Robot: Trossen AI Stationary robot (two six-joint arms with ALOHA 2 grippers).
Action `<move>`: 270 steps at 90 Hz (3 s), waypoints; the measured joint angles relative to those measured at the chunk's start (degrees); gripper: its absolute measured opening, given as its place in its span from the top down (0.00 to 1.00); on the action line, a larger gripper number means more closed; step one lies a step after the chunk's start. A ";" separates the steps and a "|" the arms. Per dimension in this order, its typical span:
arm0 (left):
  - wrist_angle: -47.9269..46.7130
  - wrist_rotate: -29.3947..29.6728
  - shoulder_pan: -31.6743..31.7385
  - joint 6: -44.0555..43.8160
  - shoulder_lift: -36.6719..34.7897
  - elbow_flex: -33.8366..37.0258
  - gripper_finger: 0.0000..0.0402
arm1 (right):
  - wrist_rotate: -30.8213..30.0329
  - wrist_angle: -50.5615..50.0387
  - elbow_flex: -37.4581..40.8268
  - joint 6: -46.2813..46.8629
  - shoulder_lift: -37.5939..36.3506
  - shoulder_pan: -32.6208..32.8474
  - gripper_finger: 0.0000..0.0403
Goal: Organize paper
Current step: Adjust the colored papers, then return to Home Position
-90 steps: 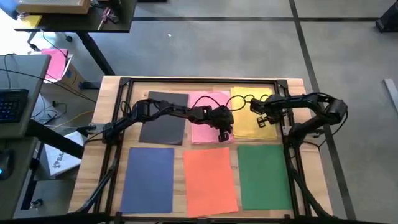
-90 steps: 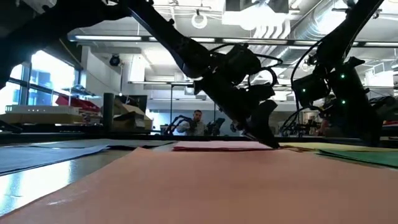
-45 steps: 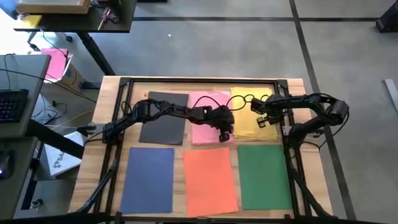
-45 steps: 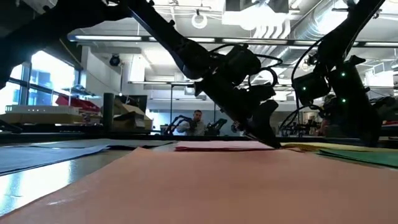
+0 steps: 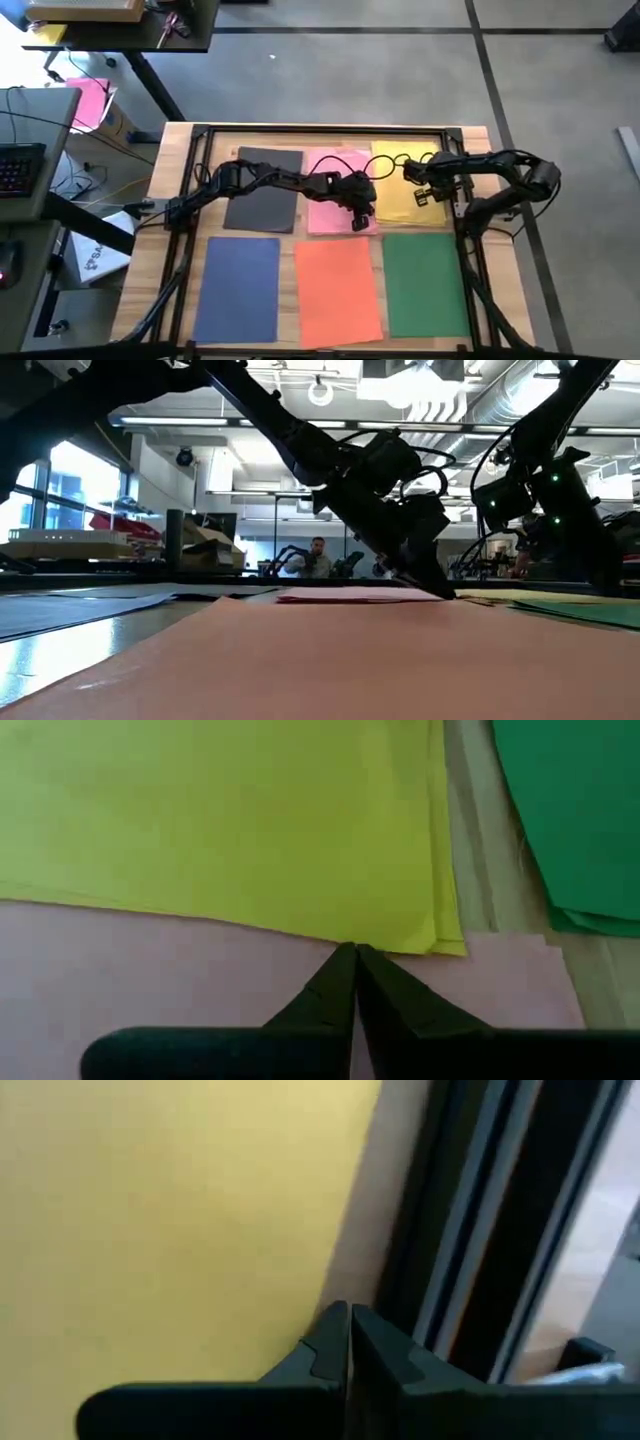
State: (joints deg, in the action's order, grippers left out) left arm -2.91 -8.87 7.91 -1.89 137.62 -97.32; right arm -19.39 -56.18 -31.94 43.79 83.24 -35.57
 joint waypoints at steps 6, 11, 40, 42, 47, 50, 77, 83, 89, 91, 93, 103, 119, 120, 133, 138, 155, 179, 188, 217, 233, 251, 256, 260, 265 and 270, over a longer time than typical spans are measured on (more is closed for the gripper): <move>0.55 0.00 -0.32 0.04 0.01 0.00 1.00 | 0.87 1.09 0.04 -1.26 0.00 -0.01 1.00; 1.05 -0.04 -0.62 0.03 0.06 0.00 1.00 | 0.97 1.48 0.04 -1.71 0.00 -0.03 1.00; 2.87 -2.59 -0.95 1.04 -0.15 0.04 1.00 | -1.89 -0.40 -0.20 -1.28 -0.25 0.00 1.00; 2.89 -2.55 -0.95 1.35 -0.21 0.04 1.00 | -1.90 -0.39 -0.20 -1.39 -0.40 0.04 1.00; 2.10 -2.13 -0.85 1.88 -0.93 0.04 1.00 | -2.14 -0.28 -0.24 -1.62 -0.66 0.42 1.00; 0.74 -1.44 -0.74 2.05 -1.44 0.04 1.00 | -2.25 -0.32 -0.24 -1.70 -1.02 0.84 1.00; -18.99 7.00 2.11 3.09 -7.36 0.00 1.00 | -1.17 5.17 0.05 -2.51 -8.04 8.24 1.00; -21.66 7.02 2.74 2.54 -7.71 0.82 1.00 | -1.18 9.85 1.11 -2.68 -9.41 10.02 1.00; -22.62 6.77 3.36 1.58 -7.61 2.52 1.00 | -1.17 16.19 2.96 -2.41 -10.24 11.61 1.00; -22.37 6.67 3.52 1.29 -7.66 2.90 1.00 | -1.11 18.57 3.68 -2.39 -10.34 12.03 1.00; -22.03 6.93 3.69 1.16 -7.86 3.68 1.00 | -0.80 20.91 4.39 -2.34 -10.36 12.51 1.00; -20.29 7.93 4.30 0.85 -8.10 6.60 1.00 | 0.98 31.61 7.98 -2.12 -10.43 13.93 1.00; -20.88 9.76 5.86 1.78 -7.98 7.26 1.00 | 0.45 32.40 9.31 -0.24 -10.35 14.38 1.00; -20.88 9.94 5.97 1.95 -7.99 7.26 1.00 | 0.39 32.22 9.31 -0.19 -10.34 14.38 1.00; -22.61 11.15 6.64 3.98 -8.31 7.32 1.00 | -0.16 28.88 9.25 1.22 -10.91 14.12 1.00; -23.62 11.19 6.74 4.54 -8.44 7.32 1.00 | -0.23 27.44 9.25 1.23 -11.36 14.12 1.00; -23.91 12.01 6.24 4.74 -8.46 7.37 1.00 | -0.77 22.83 9.59 1.42 -14.12 14.10 1.00; -24.84 13.30 5.89 4.63 -11.08 7.79 1.00 | 0.36 21.85 9.88 1.08 -21.66 14.14 1.00; -26.35 14.37 5.63 4.70 -13.27 8.07 1.00 | 0.05 22.02 9.86 0.46 -24.39 14.14 1.00; -31.02 14.77 3.32 3.43 -20.47 7.87 1.00 | 5.86 23.75 9.73 -8.60 -30.45 17.85 1.00; -25.01 15.10 -1.56 3.06 -28.62 16.43 1.00 | 5.63 27.69 9.72 -8.94 -30.82 29.68 1.00; -12.81 14.74 -4.17 -6.24 -47.54 39.31 1.00 | -1.68 34.93 10.38 -11.69 -30.91 44.79 1.00; -10.47 15.00 -4.75 -9.74 -53.45 45.49 1.00 | -2.52 35.79 10.38 -13.83 -31.46 47.12 1.00; -8.18 14.99 -5.29 -11.85 -58.15 49.97 1.00 | -2.38 36.53 10.38 -16.01 -32.50 48.34 1.00; -4.91 15.36 -5.94 -13.55 -64.70 54.68 1.00 | -1.41 37.26 10.38 -18.51 -34.51 49.28 1.00; -2.54 16.78 -6.37 -14.33 -70.89 58.89 1.00 | -0.60 37.63 10.38 -20.34 -37.36 49.70 1.00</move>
State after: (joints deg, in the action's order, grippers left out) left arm -5.45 7.91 1.54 -16.22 66.73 -38.43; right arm -19.99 -18.55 -21.56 23.45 45.88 14.13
